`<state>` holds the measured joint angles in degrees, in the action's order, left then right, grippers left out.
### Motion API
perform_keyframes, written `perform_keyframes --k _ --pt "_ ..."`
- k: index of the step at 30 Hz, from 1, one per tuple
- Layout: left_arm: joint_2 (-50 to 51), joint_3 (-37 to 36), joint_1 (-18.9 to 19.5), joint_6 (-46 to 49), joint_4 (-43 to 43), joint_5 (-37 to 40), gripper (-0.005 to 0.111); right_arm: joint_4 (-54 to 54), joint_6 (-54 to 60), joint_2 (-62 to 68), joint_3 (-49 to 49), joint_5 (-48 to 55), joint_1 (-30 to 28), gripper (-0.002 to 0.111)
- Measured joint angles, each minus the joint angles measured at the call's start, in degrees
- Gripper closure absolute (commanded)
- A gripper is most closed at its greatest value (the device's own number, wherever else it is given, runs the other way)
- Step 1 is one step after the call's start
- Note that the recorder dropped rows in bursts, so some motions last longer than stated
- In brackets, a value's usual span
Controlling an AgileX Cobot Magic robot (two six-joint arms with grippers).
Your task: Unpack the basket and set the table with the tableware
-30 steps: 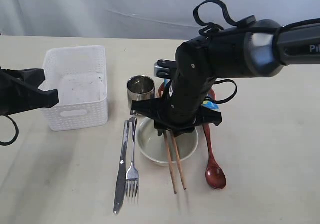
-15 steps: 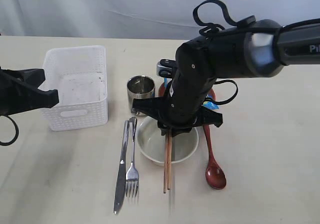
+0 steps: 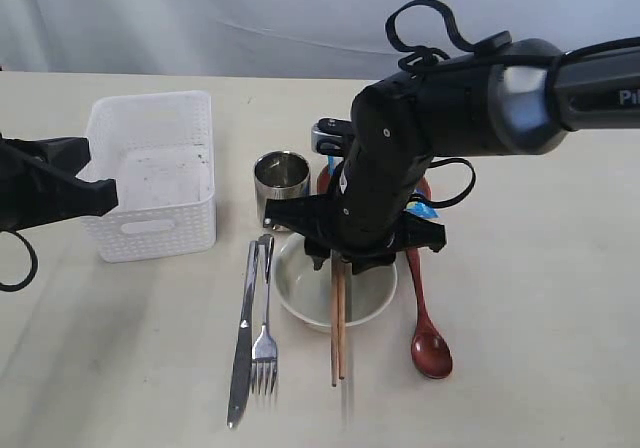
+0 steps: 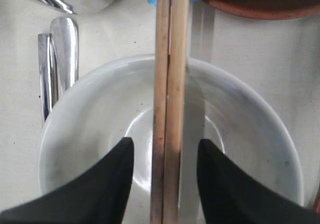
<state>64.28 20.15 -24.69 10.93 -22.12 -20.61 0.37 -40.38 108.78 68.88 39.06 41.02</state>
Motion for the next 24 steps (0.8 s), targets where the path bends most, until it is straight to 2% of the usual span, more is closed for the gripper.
perform_keyframes --k 10,19,21,24 --pt "0.00 0.00 0.00 0.00 0.00 0.00 0.107 0.00 0.33 -3.07 0.00 0.82 0.00 0.060" --pt "0.00 0.00 0.00 0.00 0.00 0.00 0.107 -4.95 3.53 -16.05 0.00 10.96 0.15 0.061" --pt "0.00 0.00 0.00 0.00 0.00 0.00 0.107 -8.47 3.96 -20.04 0.00 13.42 0.60 0.068" --pt "0.00 0.00 0.00 0.00 0.00 0.00 0.107 -13.79 4.48 -26.58 -1.74 14.71 2.28 0.091"
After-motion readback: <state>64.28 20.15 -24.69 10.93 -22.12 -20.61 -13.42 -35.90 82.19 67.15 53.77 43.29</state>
